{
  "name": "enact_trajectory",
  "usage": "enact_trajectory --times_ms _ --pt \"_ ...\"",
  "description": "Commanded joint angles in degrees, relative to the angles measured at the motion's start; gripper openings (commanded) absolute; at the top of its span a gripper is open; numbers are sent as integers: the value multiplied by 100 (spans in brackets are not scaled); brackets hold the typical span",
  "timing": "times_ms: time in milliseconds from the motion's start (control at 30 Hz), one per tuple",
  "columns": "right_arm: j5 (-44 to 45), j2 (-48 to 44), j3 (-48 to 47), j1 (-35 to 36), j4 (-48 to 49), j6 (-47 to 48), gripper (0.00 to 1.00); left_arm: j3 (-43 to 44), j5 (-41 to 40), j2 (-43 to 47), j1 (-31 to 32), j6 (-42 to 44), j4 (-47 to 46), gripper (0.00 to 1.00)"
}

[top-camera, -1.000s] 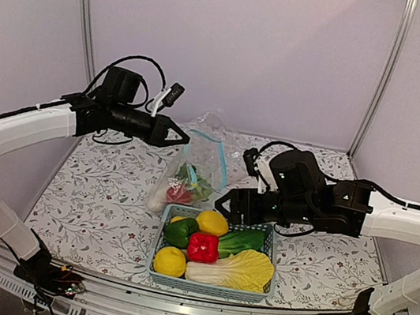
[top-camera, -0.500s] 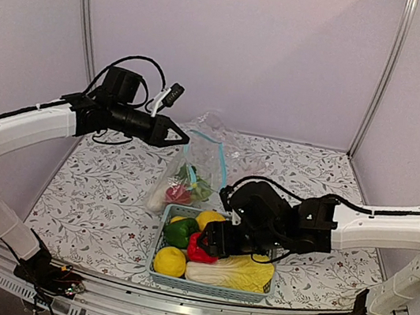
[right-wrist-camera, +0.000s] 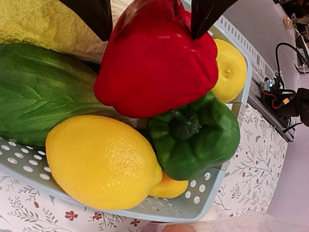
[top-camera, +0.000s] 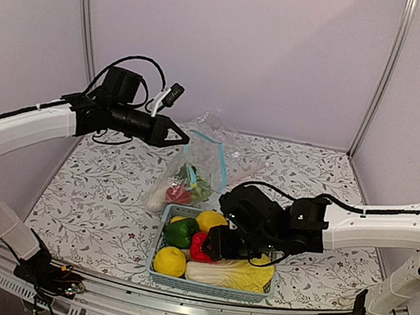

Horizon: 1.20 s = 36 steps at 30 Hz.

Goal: Place the food in the zip-top bag and seal the zipper
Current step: Pick up the fake vegetable from the bin.

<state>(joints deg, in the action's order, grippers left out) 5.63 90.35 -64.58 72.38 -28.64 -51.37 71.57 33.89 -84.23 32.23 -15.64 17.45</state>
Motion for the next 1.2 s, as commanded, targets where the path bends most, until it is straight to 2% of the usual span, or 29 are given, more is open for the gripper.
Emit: enact_trajectory --times_ms 0,400,633,933,1167 --pt "147 71 -63 26 -188 -57 50 24 5 36 -59 86 -33 0" --pt "213 -64 -42 24 -178 -50 29 24 8 47 -58 92 -18 0" --pt "293 -179 2 24 -177 -59 22 33 13 64 -59 88 -22 0" --pt "528 -593 118 23 -301 130 21 28 -19 99 -59 105 -23 0" --pt "1089 -1196 156 26 -774 181 22 32 -11 108 -59 104 -28 0"
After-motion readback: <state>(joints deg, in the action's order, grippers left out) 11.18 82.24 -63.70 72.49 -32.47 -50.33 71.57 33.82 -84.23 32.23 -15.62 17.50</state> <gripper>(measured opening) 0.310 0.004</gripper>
